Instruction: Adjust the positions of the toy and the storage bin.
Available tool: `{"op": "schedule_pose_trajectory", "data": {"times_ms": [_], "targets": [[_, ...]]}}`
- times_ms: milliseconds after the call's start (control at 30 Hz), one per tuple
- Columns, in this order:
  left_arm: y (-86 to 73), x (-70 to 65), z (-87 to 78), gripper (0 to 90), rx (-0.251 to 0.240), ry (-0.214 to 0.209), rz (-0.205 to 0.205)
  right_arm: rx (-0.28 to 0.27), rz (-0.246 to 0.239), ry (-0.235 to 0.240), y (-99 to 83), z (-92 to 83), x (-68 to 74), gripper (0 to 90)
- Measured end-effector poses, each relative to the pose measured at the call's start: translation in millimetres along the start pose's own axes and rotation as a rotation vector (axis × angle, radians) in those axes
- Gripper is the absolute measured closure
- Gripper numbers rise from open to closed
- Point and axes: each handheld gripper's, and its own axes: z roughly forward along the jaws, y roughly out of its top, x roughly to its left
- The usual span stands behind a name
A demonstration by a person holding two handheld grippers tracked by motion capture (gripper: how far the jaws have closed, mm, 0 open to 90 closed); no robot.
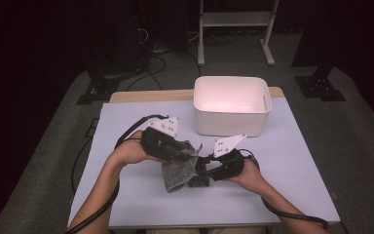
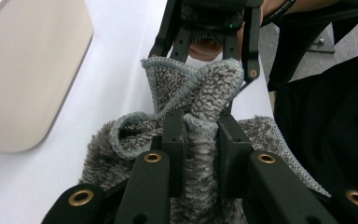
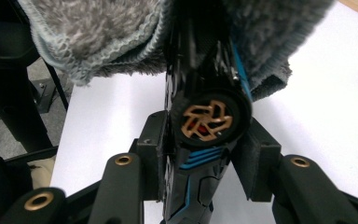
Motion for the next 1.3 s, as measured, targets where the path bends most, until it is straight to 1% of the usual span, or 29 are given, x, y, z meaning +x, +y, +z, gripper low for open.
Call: {"op": "schedule_pose_trajectory", "data": {"times_ms": [33,100,133,167,267,300,367,400,433,533,567,667,767,900,967,1000,1033,1100,1167,1200,1300], "targets": [[5.5,-0.1,3.2,76.2,-0.002,-0.007,0.009,-0.007,0.0,-0.002,-1.7,-1.1,0.0,57.3],[11.4,0.0,7.6,76.2,0.002,-0.014,0.023,-0.01,-0.002,-0.006,-2.6,-2.1,1.1,57.3],[11.4,0.0,7.6,76.2,0.002,-0.014,0.023,-0.009,-0.003,-0.009,-3.2,-3.0,1.4,57.3],[18.9,0.9,13.9,76.2,0.004,-0.022,0.033,-0.011,0.001,-0.01,-4.6,-5.0,1.1,57.3],[27.2,2.8,22.0,76.2,0.007,-0.034,0.044,-0.017,0.012,-0.011,-8.6,-9.7,-0.2,57.3],[30.6,4.4,24.2,76.3,0.013,-0.034,0.055,-0.019,0.015,-0.01,-9.8,-11.1,-0.5,57.3],[32.8,5.8,26.3,76.3,0.01,-0.04,0.048,-0.017,0.018,-0.021,-12.1,-15.4,-0.9,57.4],[32.5,6.3,26.3,76.3,0.012,-0.038,0.046,-0.018,0.02,-0.023,-13.1,-17.1,-0.8,60.1],[31.5,6.9,25.5,76.3,0.009,-0.032,0.04,-0.031,0.025,-0.015,-15.3,-19.8,-1.7,60.3],[26.6,7.1,25.2,76.4,-0.006,-0.033,0.028,-0.033,0.038,-0.008,-18.1,-22.7,-4.1,60.3],[24.5,7.3,26.1,76.4,-0.013,-0.035,0.02,-0.029,0.036,-0.007,-17.7,-22.7,-4.1,60.3],[21.3,7.5,25.3,76.4,-0.029,-0.038,0.015,-0.016,0.031,-0.007,-15.0,-21.7,-3.4,60.0],[20.6,5.9,23.3,76.3,-0.019,-0.034,0.02,-0.009,0.03,-0.011,-12.3,-19.4,-2.1,59.2],[17.8,4.4,20.3,76.3,-0.016,-0.026,0.016,-0.012,0.031,-0.015,-7.9,-16.9,-1.3,59.1],[15.6,3.4,18.6,76.3,-0.021,-0.024,0.011,-0.009,0.028,-0.018,-4.4,-15.1,-0.8,57.3],[15.5,2.8,19.5,76.3,-0.027,-0.035,0.012,-0.009,0.027,-0.02,-3.6,-14.6,-0.5,55.6],[16.2,2.1,20.5,76.3,-0.028,-0.038,0.018,-0.001,0.032,-0.014,-1.7,-12.8,0.0,51.8],[17.8,1.2,21.9,76.3,-0.026,-0.044,0.027,0.016,0.015,-0.01,1.1,-10.3,1.6,52.1],[19.0,0.9,22.7,76.2,-0.022,-0.049,0.038,0.035,-0.006,-0.025,2.7,-6.4,3.6,55.6],[18.9,0.9,22.2,76.1,-0.02,-0.046,0.04,0.048,-0.019,-0.03,2.6,-5.1,3.9,55.8],[14.2,0.8,17.1,75.8,-0.013,-0.022,0.03,0.036,-0.015,-0.024,1.2,-5.5,2.3,56.4]]}}
